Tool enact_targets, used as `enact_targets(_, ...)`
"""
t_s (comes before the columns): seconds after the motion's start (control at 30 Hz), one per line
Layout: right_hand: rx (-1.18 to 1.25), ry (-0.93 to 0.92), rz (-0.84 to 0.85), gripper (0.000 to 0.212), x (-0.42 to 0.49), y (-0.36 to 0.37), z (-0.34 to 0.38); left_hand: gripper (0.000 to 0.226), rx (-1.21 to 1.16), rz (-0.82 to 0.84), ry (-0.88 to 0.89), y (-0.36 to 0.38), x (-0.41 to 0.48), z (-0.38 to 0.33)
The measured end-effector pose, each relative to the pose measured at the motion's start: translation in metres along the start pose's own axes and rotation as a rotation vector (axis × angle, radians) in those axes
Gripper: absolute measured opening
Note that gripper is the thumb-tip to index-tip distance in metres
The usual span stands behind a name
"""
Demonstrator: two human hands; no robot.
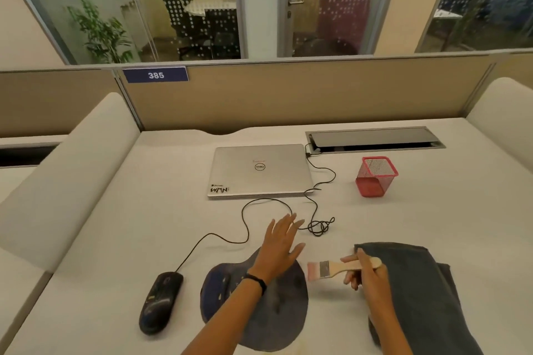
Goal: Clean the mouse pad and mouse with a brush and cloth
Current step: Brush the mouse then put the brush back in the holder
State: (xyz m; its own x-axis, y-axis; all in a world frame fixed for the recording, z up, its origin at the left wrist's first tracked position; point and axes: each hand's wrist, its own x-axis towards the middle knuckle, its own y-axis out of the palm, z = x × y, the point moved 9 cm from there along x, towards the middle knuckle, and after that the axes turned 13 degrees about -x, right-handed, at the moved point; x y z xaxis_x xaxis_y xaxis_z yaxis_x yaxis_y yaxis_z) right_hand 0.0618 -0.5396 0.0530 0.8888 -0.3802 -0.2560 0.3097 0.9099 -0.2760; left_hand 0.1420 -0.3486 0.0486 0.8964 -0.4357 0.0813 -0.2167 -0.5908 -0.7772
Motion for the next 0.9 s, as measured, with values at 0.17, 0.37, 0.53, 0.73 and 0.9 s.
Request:
enact_targets(0.17,0.027,-0.005,-0.07,0.045,0.013,-0.026,0.004,0.082,0.054,0.096,-0.016,0.024,0.025,-0.011)
enact_targets(0.37,0.034,0.033,-0.136,0.042,0.036,-0.058,0.006,0.056,0.09,0.194,-0.056,0.042,0.052,-0.014)
enact_targets(0.53,0.079,0.011,-0.15,0.041,0.057,-0.078,0.017,0.058,0.156,0.278,-0.129,0.054,0.069,-0.008)
enact_targets(0.73,0.121,-0.055,-0.244,0.036,0.088,-0.102,0.035,0.06,0.262,0.398,-0.235,0.062,0.085,-0.003)
enact_targets(0.9,0.197,-0.137,-0.377,0.024,0.117,-0.12,0.06,0.064,0.324,0.541,-0.262,0.062,0.093,-0.003)
